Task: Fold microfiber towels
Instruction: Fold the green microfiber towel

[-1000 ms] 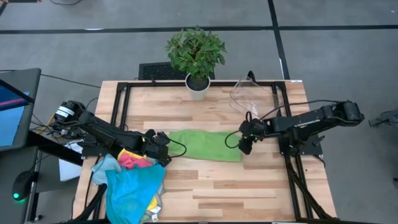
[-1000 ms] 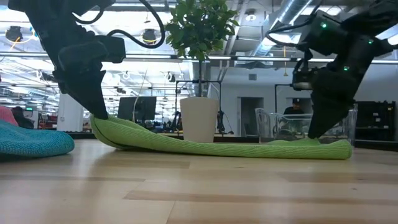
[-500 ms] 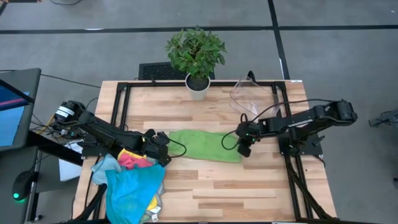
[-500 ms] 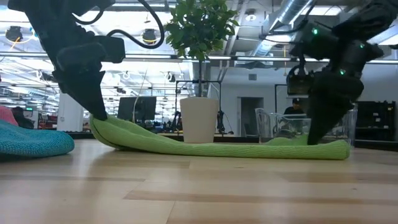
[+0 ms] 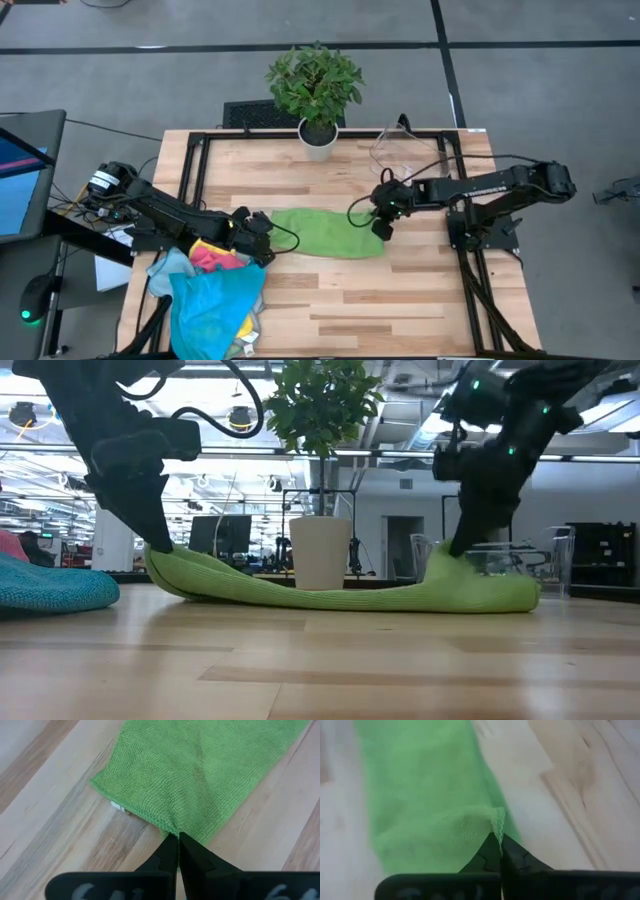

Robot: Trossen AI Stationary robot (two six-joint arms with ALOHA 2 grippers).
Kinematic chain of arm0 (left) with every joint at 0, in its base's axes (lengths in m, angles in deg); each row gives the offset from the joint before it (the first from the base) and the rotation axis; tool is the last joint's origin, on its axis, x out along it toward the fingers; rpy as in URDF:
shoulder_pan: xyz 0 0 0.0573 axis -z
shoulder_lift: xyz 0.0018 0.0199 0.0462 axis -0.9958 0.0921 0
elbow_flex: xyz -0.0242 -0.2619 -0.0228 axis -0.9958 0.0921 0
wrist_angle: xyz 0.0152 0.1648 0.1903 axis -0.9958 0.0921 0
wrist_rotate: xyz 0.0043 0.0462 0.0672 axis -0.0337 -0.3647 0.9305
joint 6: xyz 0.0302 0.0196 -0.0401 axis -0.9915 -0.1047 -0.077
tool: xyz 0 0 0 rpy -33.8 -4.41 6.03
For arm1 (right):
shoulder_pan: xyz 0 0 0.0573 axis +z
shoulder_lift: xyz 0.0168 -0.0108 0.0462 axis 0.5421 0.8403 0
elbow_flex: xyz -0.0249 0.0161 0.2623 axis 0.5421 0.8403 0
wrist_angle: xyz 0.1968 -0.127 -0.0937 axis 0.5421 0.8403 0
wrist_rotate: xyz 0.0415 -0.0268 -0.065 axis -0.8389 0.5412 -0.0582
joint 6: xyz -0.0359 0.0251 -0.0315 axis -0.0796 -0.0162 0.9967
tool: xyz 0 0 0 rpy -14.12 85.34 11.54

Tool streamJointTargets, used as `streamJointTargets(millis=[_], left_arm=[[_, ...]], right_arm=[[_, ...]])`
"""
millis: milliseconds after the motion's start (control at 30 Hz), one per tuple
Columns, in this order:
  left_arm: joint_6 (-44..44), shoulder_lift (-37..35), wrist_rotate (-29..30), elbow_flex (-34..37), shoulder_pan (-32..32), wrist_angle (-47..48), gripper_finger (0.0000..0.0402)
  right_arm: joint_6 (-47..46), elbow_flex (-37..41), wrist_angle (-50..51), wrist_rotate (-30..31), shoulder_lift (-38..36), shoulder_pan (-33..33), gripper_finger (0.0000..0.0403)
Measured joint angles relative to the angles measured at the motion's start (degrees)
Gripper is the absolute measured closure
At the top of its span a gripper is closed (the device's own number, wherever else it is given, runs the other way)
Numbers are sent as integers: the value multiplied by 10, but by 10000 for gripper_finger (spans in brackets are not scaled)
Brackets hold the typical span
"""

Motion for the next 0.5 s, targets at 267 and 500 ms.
streamJointTargets(millis=[267, 500], left_arm=[[0, 0, 0, 0, 0, 3, 401], [1, 0, 0, 0, 0, 5, 401]], right_arm=[[-3, 4, -1, -3, 86, -30, 331], [-18, 3, 21, -10, 13, -26, 270]])
